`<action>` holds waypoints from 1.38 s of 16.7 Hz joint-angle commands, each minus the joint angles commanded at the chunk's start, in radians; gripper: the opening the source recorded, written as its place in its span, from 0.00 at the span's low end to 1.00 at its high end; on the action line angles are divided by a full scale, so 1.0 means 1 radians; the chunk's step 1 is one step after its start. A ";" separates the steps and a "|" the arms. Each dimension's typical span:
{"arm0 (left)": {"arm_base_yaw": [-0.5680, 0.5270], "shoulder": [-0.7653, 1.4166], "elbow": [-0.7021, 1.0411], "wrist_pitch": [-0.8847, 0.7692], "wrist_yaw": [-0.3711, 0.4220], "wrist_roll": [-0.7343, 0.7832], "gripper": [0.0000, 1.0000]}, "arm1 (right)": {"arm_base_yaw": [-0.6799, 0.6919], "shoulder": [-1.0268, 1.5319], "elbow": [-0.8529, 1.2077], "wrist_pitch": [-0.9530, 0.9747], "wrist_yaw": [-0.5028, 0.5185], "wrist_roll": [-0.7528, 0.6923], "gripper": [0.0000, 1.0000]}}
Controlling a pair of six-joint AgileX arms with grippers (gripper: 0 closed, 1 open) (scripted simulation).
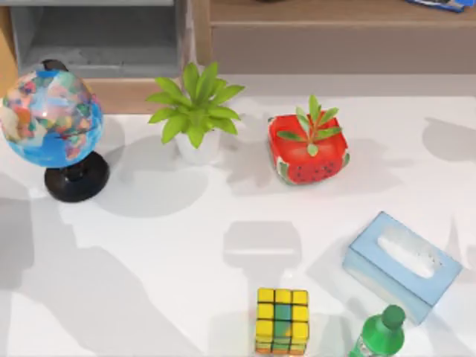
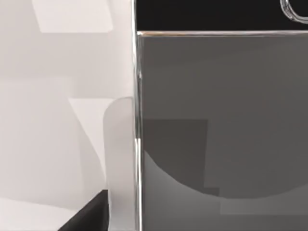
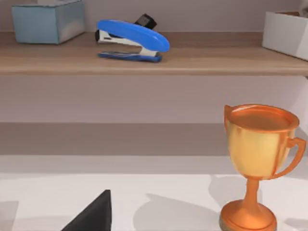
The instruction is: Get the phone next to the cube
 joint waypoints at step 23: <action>0.000 0.000 0.000 0.000 0.000 0.000 0.00 | 0.000 0.000 0.000 0.000 0.000 0.000 1.00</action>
